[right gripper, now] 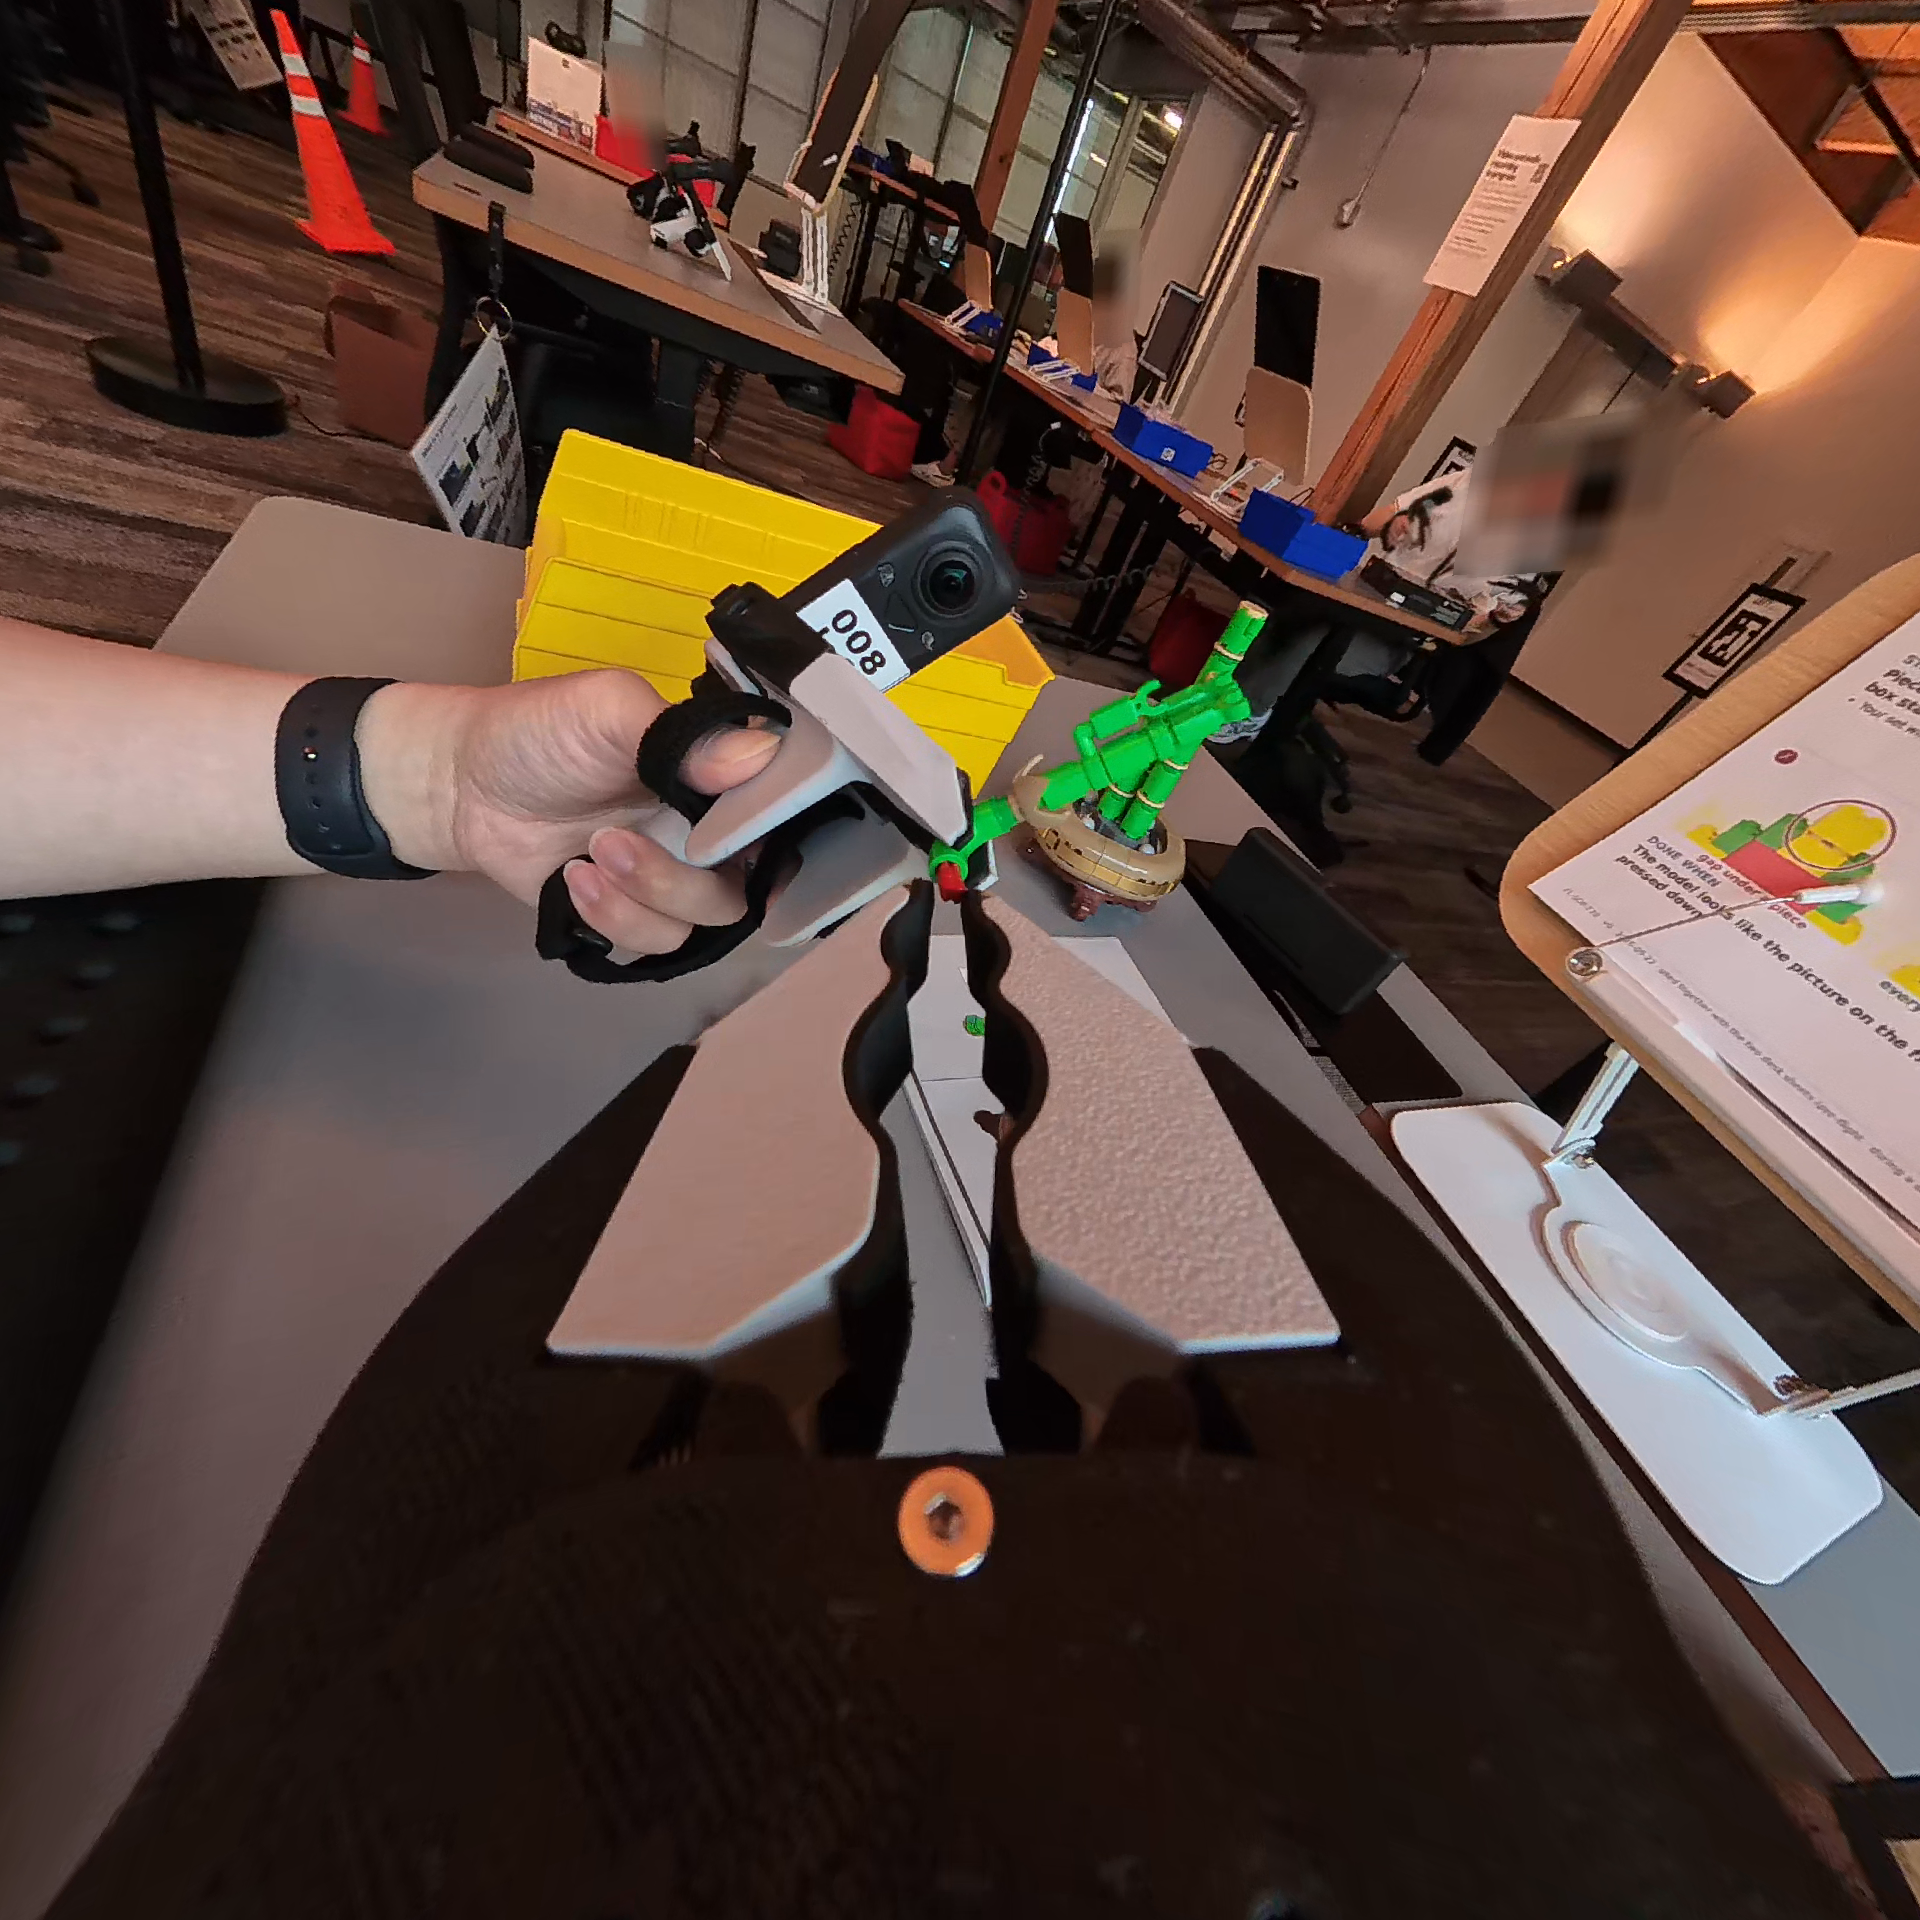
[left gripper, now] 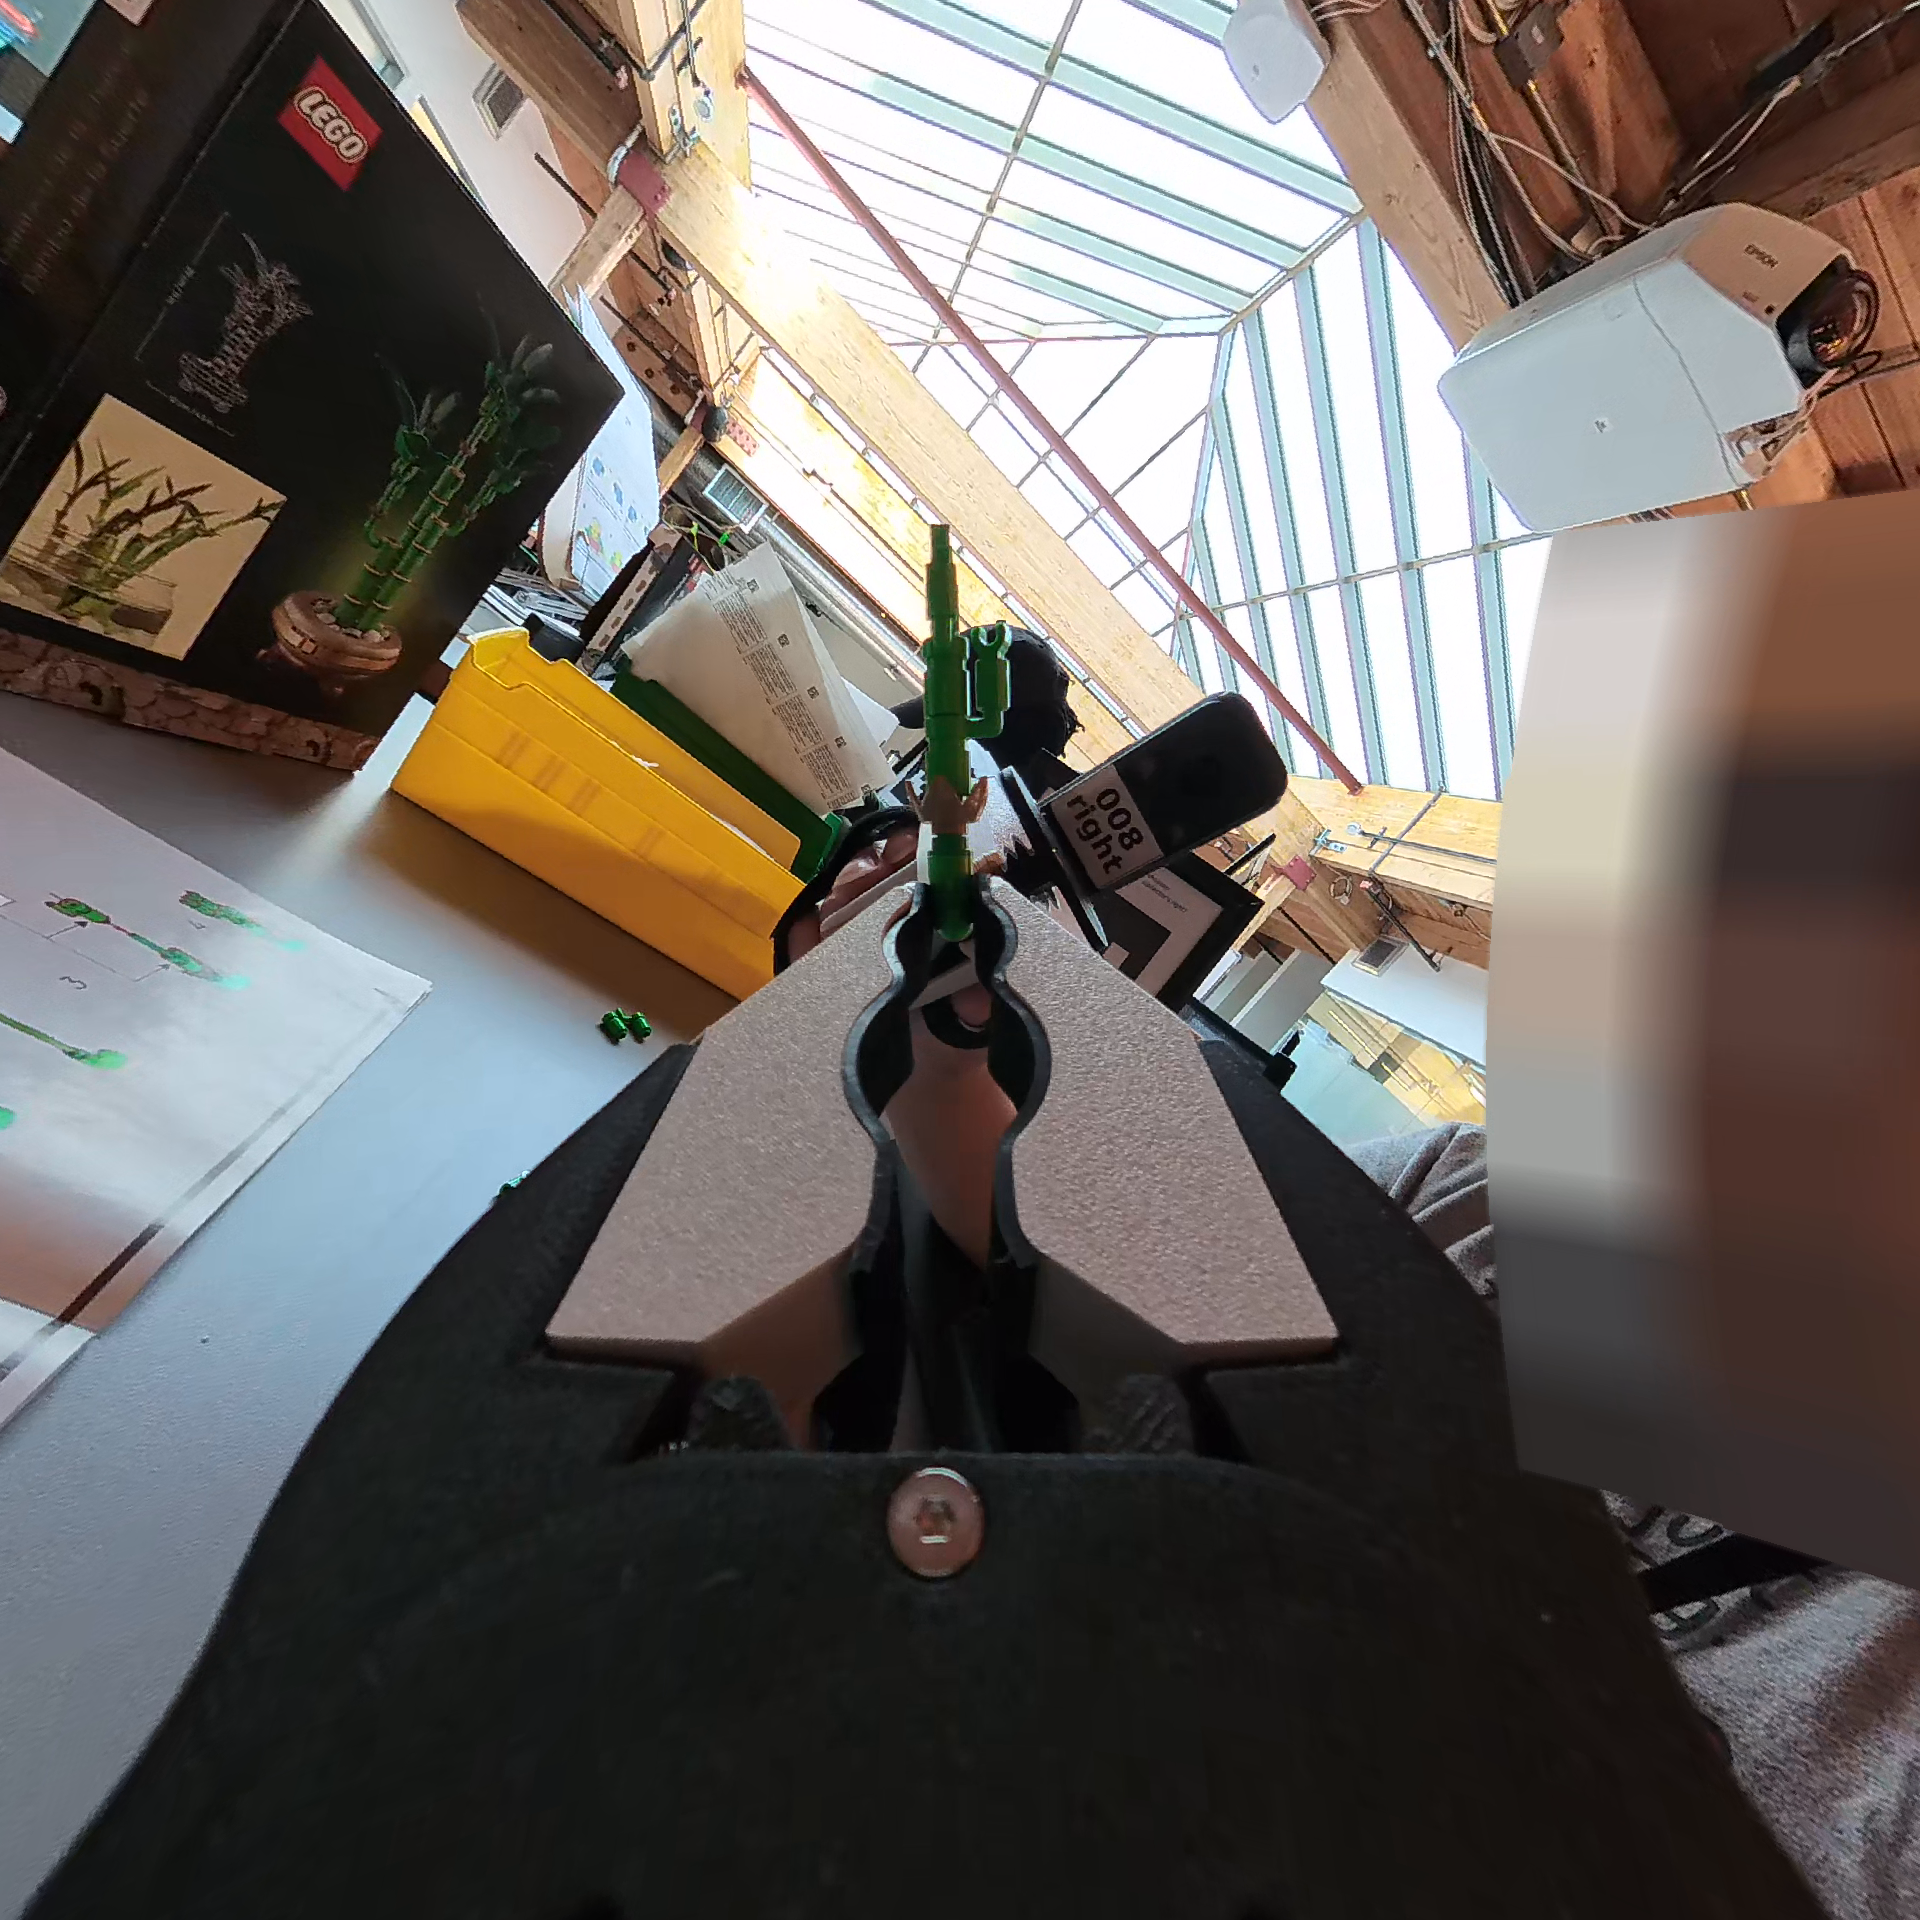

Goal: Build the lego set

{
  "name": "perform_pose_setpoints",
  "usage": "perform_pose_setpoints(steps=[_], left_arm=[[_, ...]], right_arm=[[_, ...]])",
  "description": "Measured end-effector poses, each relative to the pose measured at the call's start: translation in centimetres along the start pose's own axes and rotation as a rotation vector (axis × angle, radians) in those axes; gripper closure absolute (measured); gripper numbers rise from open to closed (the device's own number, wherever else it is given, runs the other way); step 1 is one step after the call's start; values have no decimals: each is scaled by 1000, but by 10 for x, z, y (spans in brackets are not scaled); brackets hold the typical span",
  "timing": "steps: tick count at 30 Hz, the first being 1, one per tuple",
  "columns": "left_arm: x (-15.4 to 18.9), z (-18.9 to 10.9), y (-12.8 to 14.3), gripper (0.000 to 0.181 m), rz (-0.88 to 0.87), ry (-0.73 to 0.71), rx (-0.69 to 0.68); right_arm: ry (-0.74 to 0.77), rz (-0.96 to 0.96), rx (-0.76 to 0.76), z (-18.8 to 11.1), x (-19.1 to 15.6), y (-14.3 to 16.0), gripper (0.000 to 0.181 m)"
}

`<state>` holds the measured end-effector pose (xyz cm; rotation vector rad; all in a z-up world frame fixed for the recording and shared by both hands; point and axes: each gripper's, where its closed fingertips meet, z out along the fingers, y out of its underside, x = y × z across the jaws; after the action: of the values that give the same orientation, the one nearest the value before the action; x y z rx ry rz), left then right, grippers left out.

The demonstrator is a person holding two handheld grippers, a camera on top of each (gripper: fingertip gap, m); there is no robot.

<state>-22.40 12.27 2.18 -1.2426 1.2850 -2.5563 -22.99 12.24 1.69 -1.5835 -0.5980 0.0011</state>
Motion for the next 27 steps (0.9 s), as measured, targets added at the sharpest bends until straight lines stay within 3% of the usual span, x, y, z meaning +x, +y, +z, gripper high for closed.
perform_pose_setpoints(steps=[17, 27], left_arm=[[0, 4, 5, 176, -7, 10, -19], [1, 8, 11, 176, 2, 12, -54]], right_arm=[[-8, -15, 15, 0, -2, -1, 179], [-9, -166, 36, -4, -6, 0, 179]])
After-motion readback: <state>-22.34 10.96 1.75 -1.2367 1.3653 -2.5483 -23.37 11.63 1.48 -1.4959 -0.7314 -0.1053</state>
